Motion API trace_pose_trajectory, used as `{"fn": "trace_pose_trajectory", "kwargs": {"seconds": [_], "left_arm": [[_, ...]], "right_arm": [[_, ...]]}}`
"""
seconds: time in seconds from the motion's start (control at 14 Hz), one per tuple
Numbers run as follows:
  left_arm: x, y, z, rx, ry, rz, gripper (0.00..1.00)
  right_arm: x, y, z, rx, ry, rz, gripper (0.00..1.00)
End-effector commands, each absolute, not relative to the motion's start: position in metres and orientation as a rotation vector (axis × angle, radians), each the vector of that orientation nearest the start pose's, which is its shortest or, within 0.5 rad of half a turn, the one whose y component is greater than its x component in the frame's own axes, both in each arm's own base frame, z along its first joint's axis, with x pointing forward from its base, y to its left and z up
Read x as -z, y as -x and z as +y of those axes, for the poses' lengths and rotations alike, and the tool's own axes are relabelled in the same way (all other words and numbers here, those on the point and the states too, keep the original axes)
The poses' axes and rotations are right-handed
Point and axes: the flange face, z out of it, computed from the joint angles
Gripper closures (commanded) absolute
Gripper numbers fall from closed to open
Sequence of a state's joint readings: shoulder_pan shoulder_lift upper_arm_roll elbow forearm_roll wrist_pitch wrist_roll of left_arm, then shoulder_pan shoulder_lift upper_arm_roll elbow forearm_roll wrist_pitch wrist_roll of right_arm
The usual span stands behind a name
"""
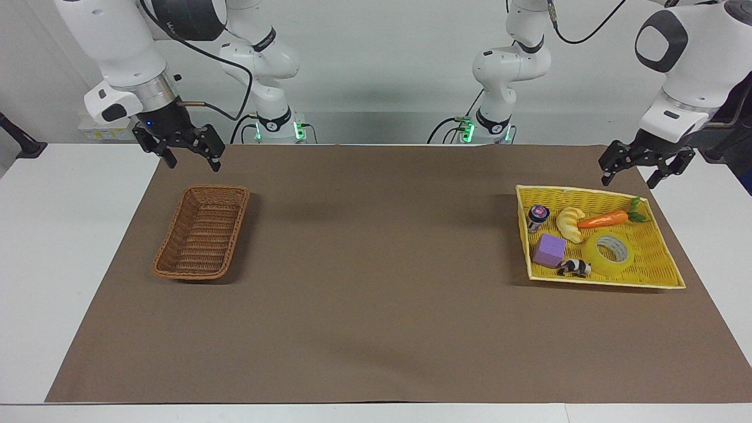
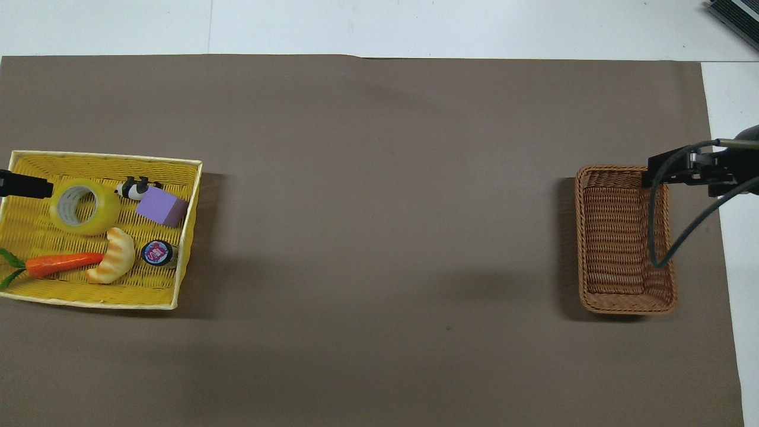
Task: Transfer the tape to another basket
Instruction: 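Lower the left gripper onto the yellow tape roll and grasp it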
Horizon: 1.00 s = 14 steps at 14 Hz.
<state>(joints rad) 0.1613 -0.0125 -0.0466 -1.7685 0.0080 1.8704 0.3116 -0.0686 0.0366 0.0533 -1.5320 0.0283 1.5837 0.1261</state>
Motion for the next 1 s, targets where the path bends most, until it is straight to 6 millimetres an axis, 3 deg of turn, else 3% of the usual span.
{"fn": "trace_pose_trajectory", "kwargs": {"seconds": [0.0,0.29,0.43,0.79,0.93], "left_arm": [[-0.549,-0.567,0.078,0.209,3.069,0.341,0.0],[-0.511,-0.577,0.106,0.178,3.057,0.439,0.0],[-0.49,-0.582,0.108,0.199,3.053,0.443,0.0],[-0.421,-0.602,0.125,0.19,3.054,0.474,0.0],[-0.4,-0.607,0.144,0.214,3.047,0.471,0.0]], "right_arm": [[-0.625,-0.562,-0.009,0.004,3.088,0.194,0.0],[-0.626,-0.562,-0.009,0.007,3.087,0.189,0.0],[-0.626,-0.562,-0.009,0.007,3.087,0.189,0.0],[-0.626,-0.562,-0.009,0.007,3.087,0.189,0.0],[-0.625,-0.562,-0.009,0.004,3.087,0.189,0.0]]}}
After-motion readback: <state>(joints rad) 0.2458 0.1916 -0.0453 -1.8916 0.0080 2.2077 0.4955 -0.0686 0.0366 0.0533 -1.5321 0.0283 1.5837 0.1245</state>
